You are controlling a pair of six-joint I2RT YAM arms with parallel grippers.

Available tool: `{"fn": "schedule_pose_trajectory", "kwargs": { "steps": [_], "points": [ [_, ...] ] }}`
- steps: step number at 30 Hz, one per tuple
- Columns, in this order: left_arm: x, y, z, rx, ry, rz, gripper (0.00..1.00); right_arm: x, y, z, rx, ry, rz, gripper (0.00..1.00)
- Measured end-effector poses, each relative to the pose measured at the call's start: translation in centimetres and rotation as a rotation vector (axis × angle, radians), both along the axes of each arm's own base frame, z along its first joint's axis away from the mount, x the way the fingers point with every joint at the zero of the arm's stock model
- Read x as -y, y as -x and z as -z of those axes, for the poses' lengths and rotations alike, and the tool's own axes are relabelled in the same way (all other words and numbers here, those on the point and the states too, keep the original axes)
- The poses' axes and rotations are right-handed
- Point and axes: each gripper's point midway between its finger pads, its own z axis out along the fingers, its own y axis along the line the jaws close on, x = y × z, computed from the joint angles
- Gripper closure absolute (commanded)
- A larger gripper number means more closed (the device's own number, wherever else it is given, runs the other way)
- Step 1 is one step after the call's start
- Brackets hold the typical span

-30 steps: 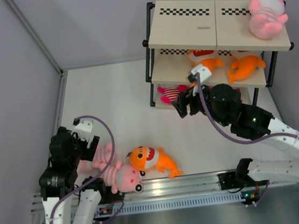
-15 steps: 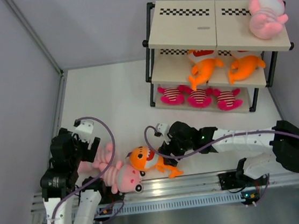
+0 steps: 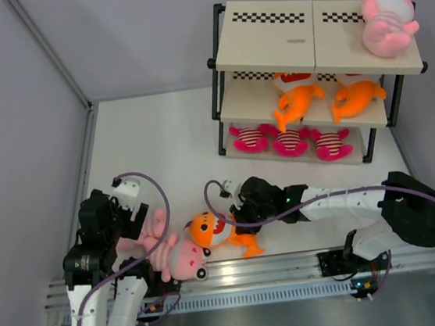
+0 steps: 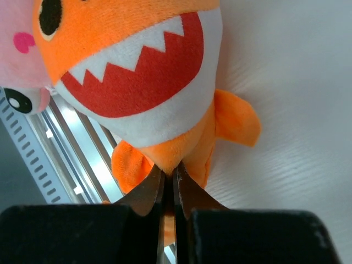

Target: Place and organize the stuffed toys onto the shelf

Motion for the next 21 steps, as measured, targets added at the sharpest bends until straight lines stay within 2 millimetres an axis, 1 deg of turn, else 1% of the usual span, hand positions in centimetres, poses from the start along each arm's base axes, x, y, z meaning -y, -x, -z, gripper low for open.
{"fn": "schedule_pose_trajectory", "kwargs": {
  "steps": [1, 2, 3, 4, 6, 9, 11, 14, 17, 19, 21],
  "points": [
    [0.0, 0.0, 0.0, 0.000, 0.000, 0.000, 0.01, 0.3, -0.3, -0.5, 0.011, 0.010, 0.019, 1.00],
    [0.0, 0.0, 0.0, 0.000, 0.000, 0.000, 0.01, 0.5, -0.7, -1.5, 0.028, 0.012, 0.045, 1.00],
    [0.0, 0.0, 0.0, 0.000, 0.000, 0.000, 0.01, 0.6, -1.2, -2.5, 0.052, 0.011, 0.069, 1.00],
    [0.0, 0.0, 0.0, 0.000, 0.000, 0.000, 0.01, 0.6, -1.8, -3.9, 0.085, 0.002, 0.099, 1.00],
    [0.0, 0.0, 0.0, 0.000, 0.000, -0.001, 0.02, 0.3, -3.4, -7.7, 0.159, -0.025, 0.168, 1.00],
    [0.0, 0.0, 0.0, 0.000, 0.000, -0.002, 0.01, 0.1, -6.0, -14.4, 0.281, -0.090, 0.304, 1.00],
    [-0.1, 0.0, 0.0, 0.000, -0.001, -0.004, 0.01, 0.7, -7.6, -17.9, 0.347, -0.114, 0.403, 1.00],
    [-0.1, 0.0, 0.0, 0.000, -0.001, -0.004, 0.01, 2.2, -9.8, -21.5, 0.431, -0.125, 0.551, 1.00],
    [-0.1, 0.0, 0.0, 0.000, -0.002, -0.002, 0.01, 3.7, -11.4, -23.4, 0.480, -0.124, 0.666, 1.00],
    [-0.1, 0.0, 0.0, 0.000, -0.002, -0.001, 0.01, 4.5, -12.4, -24.0, 0.495, -0.129, 0.721, 1.00],
    [-0.1, 0.0, 0.0, 0.000, -0.003, -0.002, 0.01, 5.6, -13.8, -24.1, 0.501, -0.128, 0.785, 1.00]
  ]
}}
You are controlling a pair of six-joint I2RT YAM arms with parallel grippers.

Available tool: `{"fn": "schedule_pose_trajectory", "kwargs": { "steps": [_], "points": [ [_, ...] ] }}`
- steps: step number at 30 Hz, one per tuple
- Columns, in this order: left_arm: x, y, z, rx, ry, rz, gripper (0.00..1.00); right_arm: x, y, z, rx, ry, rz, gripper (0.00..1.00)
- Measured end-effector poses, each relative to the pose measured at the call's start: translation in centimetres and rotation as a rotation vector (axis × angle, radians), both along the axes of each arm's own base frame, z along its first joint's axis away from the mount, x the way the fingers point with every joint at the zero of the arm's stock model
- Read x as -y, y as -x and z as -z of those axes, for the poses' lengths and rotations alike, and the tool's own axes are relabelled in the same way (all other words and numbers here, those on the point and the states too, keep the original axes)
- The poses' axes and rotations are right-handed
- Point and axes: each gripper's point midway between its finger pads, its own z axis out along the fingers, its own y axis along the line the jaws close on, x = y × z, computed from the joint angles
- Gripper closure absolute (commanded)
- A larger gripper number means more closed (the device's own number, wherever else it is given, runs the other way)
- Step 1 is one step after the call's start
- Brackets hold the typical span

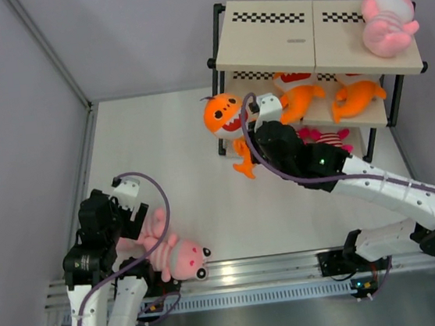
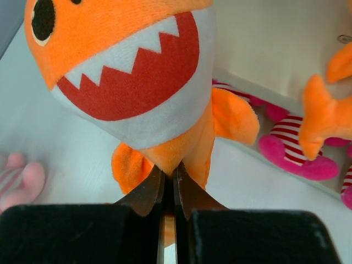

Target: Place and organize the stuffed toys onto the shelf

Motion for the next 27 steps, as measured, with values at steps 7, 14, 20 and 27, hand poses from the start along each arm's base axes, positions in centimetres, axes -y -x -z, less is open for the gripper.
{"fn": "schedule_pose_trajectory", "kwargs": {
  "steps": [7, 14, 20, 27],
  "points": [
    [0.0, 0.0, -0.1, 0.001, 0.000, 0.000, 0.01, 3.4, -4.6, -0.1, 0.015, -0.043, 0.192, 1.00],
    [0.0, 0.0, -0.1, 0.002, 0.000, 0.000, 0.01, 5.1, -7.6, 1.2, 0.010, -0.059, 0.338, 1.00],
    [0.0, 0.0, -0.1, 0.002, 0.000, 0.000, 0.01, 4.4, -9.3, 1.2, 0.036, -0.125, 0.393, 0.90],
    [0.0, 0.1, -0.2, 0.014, -0.001, 0.001, 0.01, 3.8, -11.4, 0.1, 0.102, -0.210, 0.472, 0.80]
  ]
}}
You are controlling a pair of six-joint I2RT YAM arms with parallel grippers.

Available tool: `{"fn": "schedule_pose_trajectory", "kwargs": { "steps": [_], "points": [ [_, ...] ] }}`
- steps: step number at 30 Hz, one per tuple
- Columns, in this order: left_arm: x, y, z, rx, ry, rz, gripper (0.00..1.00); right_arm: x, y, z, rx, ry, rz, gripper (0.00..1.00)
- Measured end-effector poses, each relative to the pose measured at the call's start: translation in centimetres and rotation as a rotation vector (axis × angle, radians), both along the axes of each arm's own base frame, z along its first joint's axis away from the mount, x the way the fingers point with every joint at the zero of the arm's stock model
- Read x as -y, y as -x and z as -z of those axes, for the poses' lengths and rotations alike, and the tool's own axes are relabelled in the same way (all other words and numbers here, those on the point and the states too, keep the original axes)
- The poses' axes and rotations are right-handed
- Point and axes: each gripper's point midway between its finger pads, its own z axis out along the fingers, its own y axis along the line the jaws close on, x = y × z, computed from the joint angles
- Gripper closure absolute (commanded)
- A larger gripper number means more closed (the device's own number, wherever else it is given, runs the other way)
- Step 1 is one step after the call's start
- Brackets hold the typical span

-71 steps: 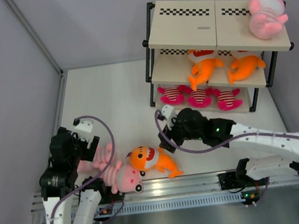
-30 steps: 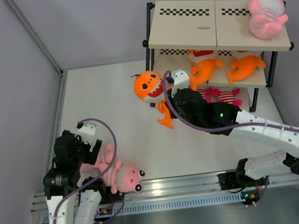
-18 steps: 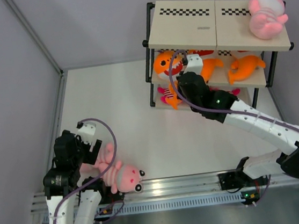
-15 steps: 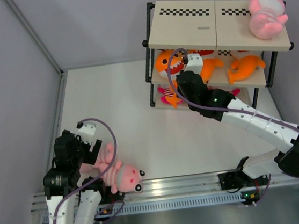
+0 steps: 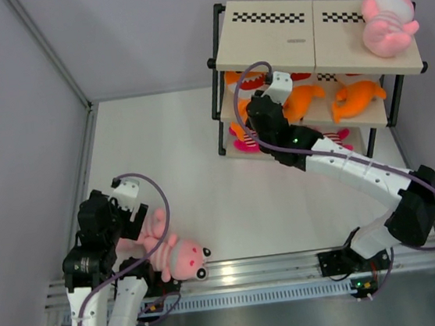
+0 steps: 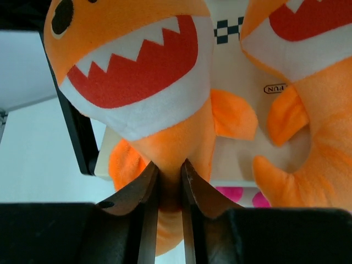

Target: Place and organize the stuffed toys onto the shelf

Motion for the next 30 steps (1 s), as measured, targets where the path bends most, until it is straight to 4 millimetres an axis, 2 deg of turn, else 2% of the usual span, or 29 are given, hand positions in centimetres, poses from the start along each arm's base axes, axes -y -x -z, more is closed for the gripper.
{"fn": "schedule_pose_trajectory", "kwargs": {
  "steps": [2, 4, 9, 16, 22, 26, 30],
  "points": [
    [0.0, 0.0, 0.0, 0.001, -0.001, 0.001, 0.01, -0.2, -0.8, -0.4, 0.019, -0.017, 0.021, 0.73],
    [0.0, 0.0, 0.0, 0.000, -0.002, 0.001, 0.01, -0.5, -1.5, -0.6, 0.034, -0.028, 0.031, 0.60],
    [0.0, 0.0, 0.0, 0.000, -0.002, 0.001, 0.02, -1.3, -2.9, -1.6, 0.063, -0.027, 0.044, 0.42],
    [0.0, 0.1, 0.2, 0.001, -0.003, 0.002, 0.01, -1.6, -3.0, -2.2, 0.081, -0.027, 0.034, 0.40],
    [0.0, 0.2, 0.3, 0.000, -0.005, 0.003, 0.01, -1.9, -1.3, -3.1, 0.093, -0.029, -0.005, 0.42],
    [0.0, 0.2, 0.3, 0.000, -0.004, 0.003, 0.01, -1.5, -0.1, -2.6, 0.087, -0.039, -0.017, 0.44],
    [0.0, 0.2, 0.3, 0.000, -0.004, 0.003, 0.01, -1.6, -0.1, -1.5, 0.066, -0.038, -0.014, 0.49]
  ]
}}
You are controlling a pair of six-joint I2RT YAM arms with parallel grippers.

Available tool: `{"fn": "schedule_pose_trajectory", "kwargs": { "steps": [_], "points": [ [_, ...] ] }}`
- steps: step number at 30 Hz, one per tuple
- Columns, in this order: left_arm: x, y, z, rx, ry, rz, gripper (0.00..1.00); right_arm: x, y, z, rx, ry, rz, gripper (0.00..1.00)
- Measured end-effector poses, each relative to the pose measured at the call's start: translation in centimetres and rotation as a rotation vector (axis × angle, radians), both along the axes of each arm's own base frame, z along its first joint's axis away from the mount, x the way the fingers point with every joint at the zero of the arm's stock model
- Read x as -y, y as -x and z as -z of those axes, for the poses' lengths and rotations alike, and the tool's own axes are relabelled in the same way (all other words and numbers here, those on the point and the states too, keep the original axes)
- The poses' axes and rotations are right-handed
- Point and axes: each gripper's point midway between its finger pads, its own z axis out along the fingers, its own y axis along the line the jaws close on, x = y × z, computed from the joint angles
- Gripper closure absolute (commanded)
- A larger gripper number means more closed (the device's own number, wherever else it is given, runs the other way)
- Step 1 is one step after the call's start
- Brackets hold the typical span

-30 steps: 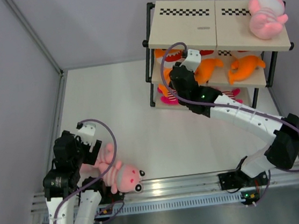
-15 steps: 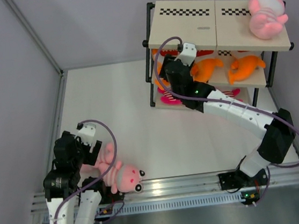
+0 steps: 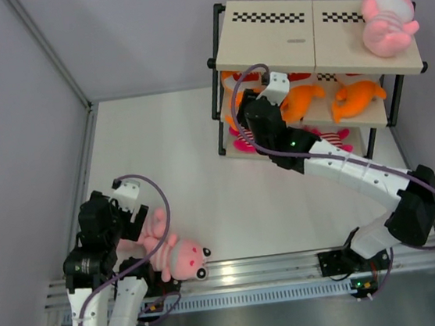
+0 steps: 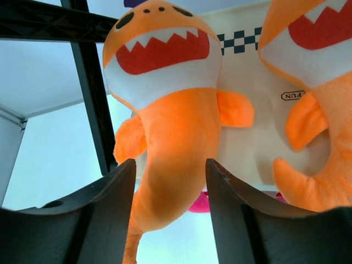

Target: Place and organize the stuffed toys onto the shelf

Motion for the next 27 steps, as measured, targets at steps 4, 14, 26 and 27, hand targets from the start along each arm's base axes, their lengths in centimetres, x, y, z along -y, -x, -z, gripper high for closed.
{"fn": "schedule_pose_trajectory", "kwargs": {
  "steps": [4, 14, 26, 27],
  "points": [
    [0.0, 0.0, 0.0, 0.000, 0.000, 0.000, 0.02, -0.4, -0.3, 1.0, -0.017, 0.002, 0.005, 0.61],
    [0.0, 0.0, 0.0, 0.000, -0.001, 0.001, 0.01, -0.1, -1.2, 1.6, 0.001, -0.049, 0.087, 1.00],
    [-0.1, 0.0, 0.0, -0.001, -0.009, 0.002, 0.01, 1.5, -2.0, 1.1, 0.070, -0.181, 0.243, 1.00],
    [-0.1, 0.0, 0.0, -0.001, -0.010, 0.002, 0.02, 1.8, -1.9, 1.5, 0.071, -0.183, 0.254, 1.00]
  ]
}}
